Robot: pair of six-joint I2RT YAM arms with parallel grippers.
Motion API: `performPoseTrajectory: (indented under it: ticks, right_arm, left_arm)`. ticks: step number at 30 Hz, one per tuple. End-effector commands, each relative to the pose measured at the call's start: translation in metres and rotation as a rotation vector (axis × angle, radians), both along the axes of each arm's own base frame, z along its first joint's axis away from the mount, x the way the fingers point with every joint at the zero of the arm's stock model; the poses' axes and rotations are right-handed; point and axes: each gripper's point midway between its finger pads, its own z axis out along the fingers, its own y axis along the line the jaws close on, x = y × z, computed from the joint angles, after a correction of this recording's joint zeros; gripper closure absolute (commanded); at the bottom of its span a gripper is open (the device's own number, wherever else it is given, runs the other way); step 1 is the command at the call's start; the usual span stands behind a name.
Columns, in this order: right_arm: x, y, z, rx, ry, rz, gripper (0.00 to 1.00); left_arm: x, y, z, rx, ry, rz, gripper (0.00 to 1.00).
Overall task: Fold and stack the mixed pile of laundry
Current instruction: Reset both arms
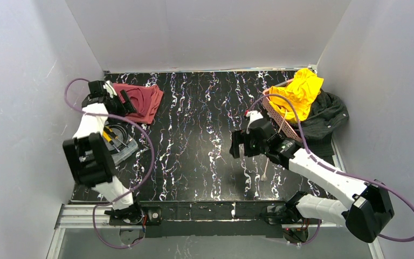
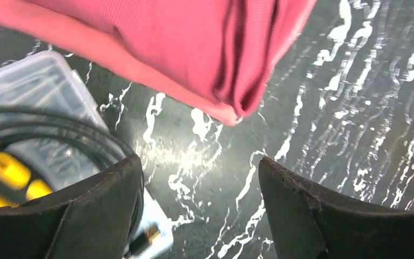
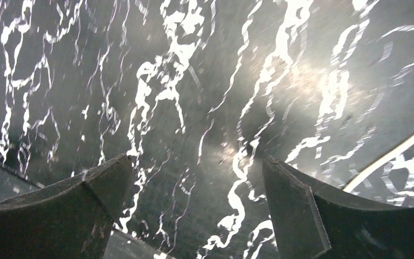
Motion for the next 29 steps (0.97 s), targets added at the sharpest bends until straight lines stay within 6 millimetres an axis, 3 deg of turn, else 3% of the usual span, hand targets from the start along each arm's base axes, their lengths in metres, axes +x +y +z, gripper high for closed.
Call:
performPoseTrajectory:
  ticks: [1,5,6,10,13,18,21,29]
  right_arm:
    - [0.032,-0.031,0.031,-0.091,-0.092,-0.068,0.01]
    - [0.056,-0.06,0.061,-0.056,-0.153,-0.148,0.01]
    - [0.061,-0.067,0.069,-0.057,-0.183,-0.165,0.01]
    - [0.07,-0.086,0.103,-0.059,-0.33,-0.227,0.01]
    - [0.071,-0.099,0.123,-0.052,-0.445,-0.269,0.01]
    - [0.063,-0.121,0.141,-0.043,-0.589,-0.336,0.01]
    - [0.057,-0.127,0.15,-0.021,-0.637,-0.358,0.01]
    - [0.057,-0.126,0.148,-0.025,-0.633,-0.35,0.01]
  left_arm:
    - [-0.009,0.0,0.089,0.121,-0.318,0.021,0.22]
    - [-0.041,-0.013,0.129,0.271,-0.47,0.038,0.17]
    - [-0.05,-0.025,0.136,0.305,-0.503,0.024,0.1]
    - [-0.086,-0.068,0.163,0.336,-0.66,-0.064,0.09]
    - [-0.119,-0.079,0.177,0.338,-0.765,-0.079,0.09]
    - [-0.163,-0.072,0.177,0.337,-0.836,-0.04,0.08]
    - [-0.179,-0.07,0.173,0.329,-0.848,-0.033,0.08]
    - [-0.181,-0.074,0.174,0.324,-0.855,-0.065,0.06]
